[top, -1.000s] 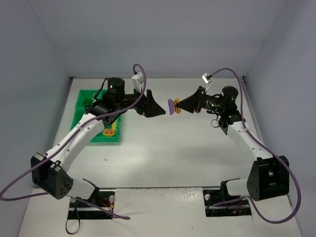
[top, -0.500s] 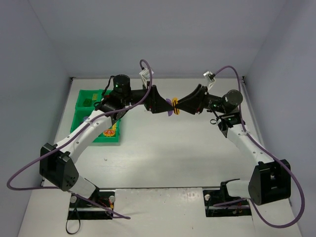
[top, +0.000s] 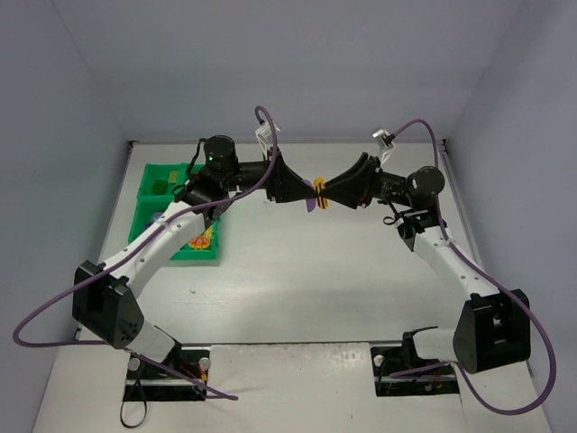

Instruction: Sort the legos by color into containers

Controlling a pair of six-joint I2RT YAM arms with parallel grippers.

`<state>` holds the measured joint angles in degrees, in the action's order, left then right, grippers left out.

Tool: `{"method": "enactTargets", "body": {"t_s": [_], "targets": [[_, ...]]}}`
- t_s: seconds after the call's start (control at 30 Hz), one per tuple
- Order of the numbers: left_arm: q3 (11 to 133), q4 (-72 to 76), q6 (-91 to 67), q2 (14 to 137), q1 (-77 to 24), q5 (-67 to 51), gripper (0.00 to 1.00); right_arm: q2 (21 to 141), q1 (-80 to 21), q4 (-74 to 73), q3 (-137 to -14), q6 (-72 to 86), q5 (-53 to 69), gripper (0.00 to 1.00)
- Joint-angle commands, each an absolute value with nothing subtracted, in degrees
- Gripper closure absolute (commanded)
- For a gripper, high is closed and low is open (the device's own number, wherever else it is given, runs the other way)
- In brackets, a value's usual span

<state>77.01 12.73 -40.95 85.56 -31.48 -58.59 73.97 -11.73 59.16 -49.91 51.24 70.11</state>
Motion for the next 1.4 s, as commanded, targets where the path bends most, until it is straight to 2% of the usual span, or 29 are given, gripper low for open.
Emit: {"method": "enactTargets", "body": {"t_s": [0.0,0.03,0.07,0.1,0.17,0.37,0.6,0.67,0.73,0.77,0.8,0.83,0.87,1.0,1.2,1.37], "targets": [[77.61,19.33,-42.36,84.29,-31.82,-61.52,0.73,73.04,-12.04,64.95,-50.01,51.5,70.84,1.0],[77.52,19.68,-42.54,84.29,-31.9,-61.7,0.77,73.04,-12.04,64.95,-49.92,51.5,70.84,1.0],[77.43,19.69,-42.45,84.2,-31.82,-61.96,0.89,72.86,-11.95,64.95,-49.83,51.42,70.84,1.0],[77.26,19.69,-42.36,84.03,-31.73,-62.22,0.95,72.69,-11.87,64.86,-49.66,51.42,70.84,1.0],[76.91,19.86,-42.28,83.59,-31.64,-63.1,1.0,72.51,-11.69,64.34,-49.48,50.72,71.01,1.0],[72.87,19.69,-42.28,79.47,-26.99,-66.79,1.0,72.33,-10.02,61.26,-49.57,48.08,72.16,1.0],[63.73,13.92,-39.48,71.29,-14.87,-67.69,1.0,75.14,-8.52,57.94,-52.29,45.28,73.92,1.0],[61.09,5.78,-37.89,67.79,-7.67,-63.74,1.0,76.28,-8.87,49.2,-55.17,41.42,73.31,1.0],[62.65,-5.21,-31.84,66.19,-0.81,-53.66,1.0,77.16,-10.02,40.74,-57.91,32.03,72.08,1.0],[64.49,-18.32,-25.38,65.83,-0.27,-40.82,1.0,78.13,-10.54,34.25,-60.36,29.38,70.42,1.0],[66.16,-22.89,-22.96,65.74,-0.26,-34.52,1.0,78.66,-11.07,32.36,-61.25,27.44,69.88,1.0],[68.62,-25.9,-21.9,65.92,-0.26,-27.84,1.0,79.27,-12.03,31.13,-61.87,25.51,69.44,1.0],[69.69,-30.89,-21.28,66.35,0.95,-16.11,1.0,80.32,-12.3,30.16,-62.48,25.14,68.56,1.0],[71.81,-35.33,-21.88,67.76,5.44,-1.09,1.0,82.88,-14.85,26.47,-64.41,22.33,65.85,1.0],[69.62,-32.79,-24.42,74.17,11.59,2.55,0.97,86.39,-19.24,22.24,-67.49,18.29,61.01,1.0],[66.1,-25.76,-26.37,78.22,14.5,0.35,0.78,88.94,-23.1,20.13,-69.43,15.83,57.75,1.0]]}}
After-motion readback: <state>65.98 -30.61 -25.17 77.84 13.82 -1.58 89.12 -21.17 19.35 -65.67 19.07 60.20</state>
